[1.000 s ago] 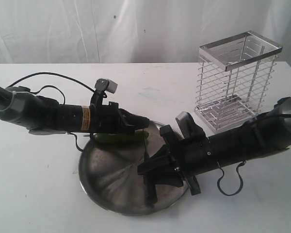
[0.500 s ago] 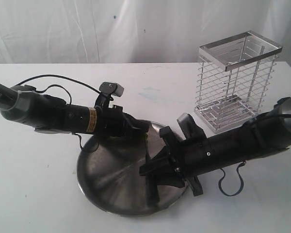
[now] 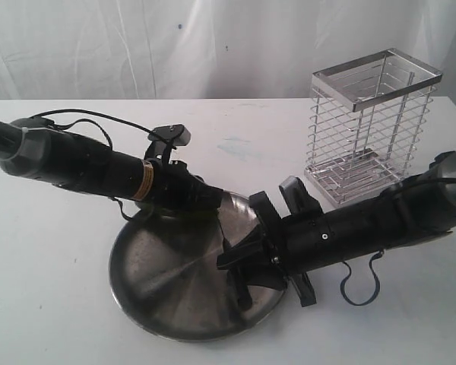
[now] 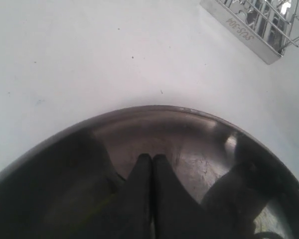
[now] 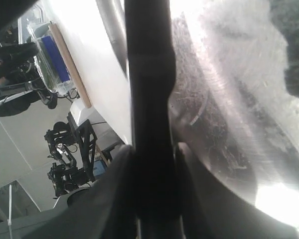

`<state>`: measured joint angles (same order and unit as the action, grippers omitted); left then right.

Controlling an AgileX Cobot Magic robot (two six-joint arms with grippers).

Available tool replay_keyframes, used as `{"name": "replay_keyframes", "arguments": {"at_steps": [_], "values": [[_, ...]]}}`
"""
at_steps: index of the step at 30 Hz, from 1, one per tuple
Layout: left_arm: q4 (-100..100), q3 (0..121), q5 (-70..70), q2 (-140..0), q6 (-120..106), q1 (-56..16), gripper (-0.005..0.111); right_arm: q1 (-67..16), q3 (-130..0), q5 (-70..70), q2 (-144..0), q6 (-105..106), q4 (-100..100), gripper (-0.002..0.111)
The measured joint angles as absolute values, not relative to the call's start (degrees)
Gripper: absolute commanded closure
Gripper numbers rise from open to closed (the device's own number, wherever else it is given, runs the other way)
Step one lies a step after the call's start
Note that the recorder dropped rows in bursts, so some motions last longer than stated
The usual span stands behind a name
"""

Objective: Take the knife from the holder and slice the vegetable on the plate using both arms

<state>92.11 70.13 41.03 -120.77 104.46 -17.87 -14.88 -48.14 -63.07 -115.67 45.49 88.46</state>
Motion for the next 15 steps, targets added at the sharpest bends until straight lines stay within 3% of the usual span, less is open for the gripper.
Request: {"name": "replay_keyframes", "arguments": {"at_steps": [15], "values": [[97.95, 76.48, 44.91, -117.23, 105.8, -16.78, 0.107, -15.0, -48.14, -60.81, -115.57, 43.59, 87.98, 0.108]]}}
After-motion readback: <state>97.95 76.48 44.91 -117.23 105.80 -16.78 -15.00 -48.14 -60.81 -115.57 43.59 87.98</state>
